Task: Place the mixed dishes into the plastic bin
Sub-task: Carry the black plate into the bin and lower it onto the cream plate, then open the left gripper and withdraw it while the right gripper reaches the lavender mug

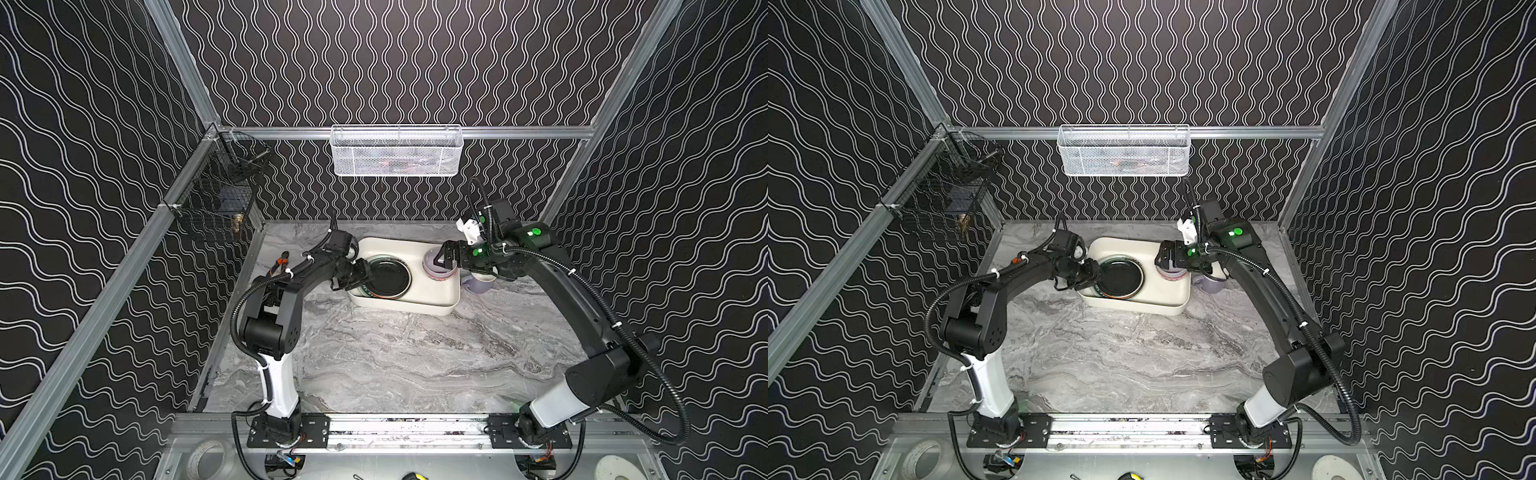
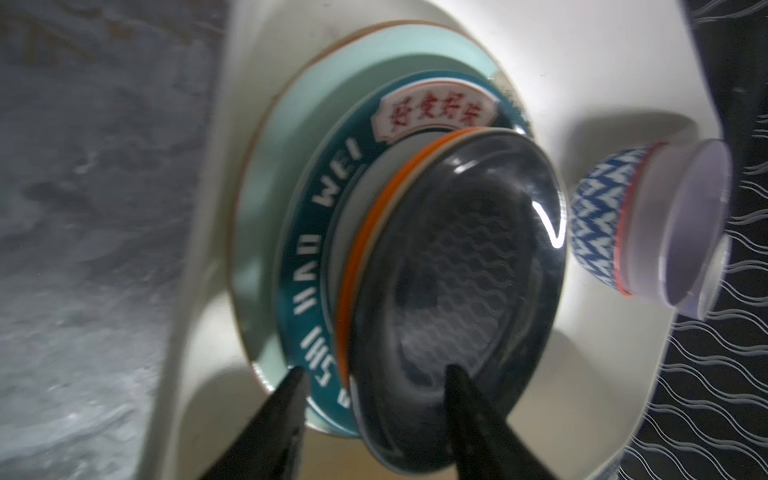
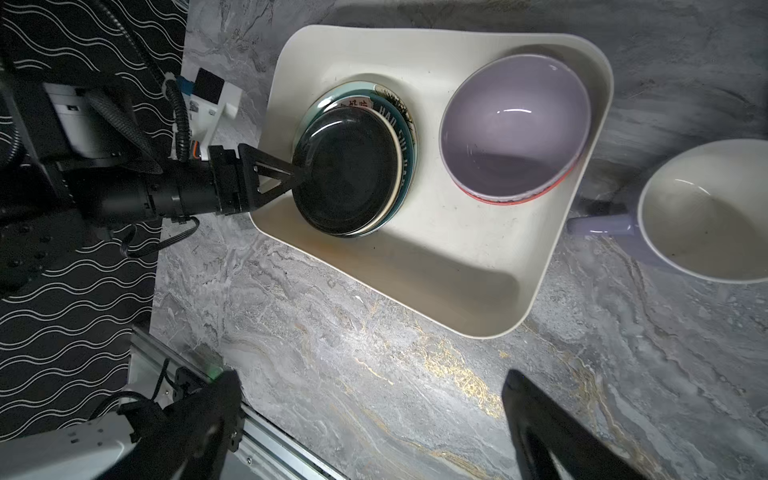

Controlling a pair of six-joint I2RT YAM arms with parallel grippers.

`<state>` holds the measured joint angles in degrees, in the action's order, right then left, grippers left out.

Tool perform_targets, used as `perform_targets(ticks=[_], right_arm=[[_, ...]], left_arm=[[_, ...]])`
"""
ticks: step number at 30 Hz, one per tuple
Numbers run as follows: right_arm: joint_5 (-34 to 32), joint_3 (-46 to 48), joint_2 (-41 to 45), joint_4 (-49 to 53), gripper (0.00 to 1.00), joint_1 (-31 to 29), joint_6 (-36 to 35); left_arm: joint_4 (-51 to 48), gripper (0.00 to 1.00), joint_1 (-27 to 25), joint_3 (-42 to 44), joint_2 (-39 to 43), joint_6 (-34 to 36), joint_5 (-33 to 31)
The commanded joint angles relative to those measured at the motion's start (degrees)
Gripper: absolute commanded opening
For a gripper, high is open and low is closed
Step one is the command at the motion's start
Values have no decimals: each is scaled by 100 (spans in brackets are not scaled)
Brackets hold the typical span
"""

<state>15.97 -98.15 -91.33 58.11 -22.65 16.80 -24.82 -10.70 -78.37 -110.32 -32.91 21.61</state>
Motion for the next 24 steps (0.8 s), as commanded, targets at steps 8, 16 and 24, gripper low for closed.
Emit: perform_targets(ticks=[8, 16, 24], right_arm=[[-1088, 249, -139, 416, 99, 257, 107], [-1726, 1112, 8, -113, 98, 941, 294], [-1926, 1522, -399, -793, 56, 1662, 678]], left_arm=[[-97, 61, -97, -101, 92, 8, -86], [-460, 98, -161, -94, 800, 162, -47], [-1026, 98, -169, 147, 1552, 719, -989]])
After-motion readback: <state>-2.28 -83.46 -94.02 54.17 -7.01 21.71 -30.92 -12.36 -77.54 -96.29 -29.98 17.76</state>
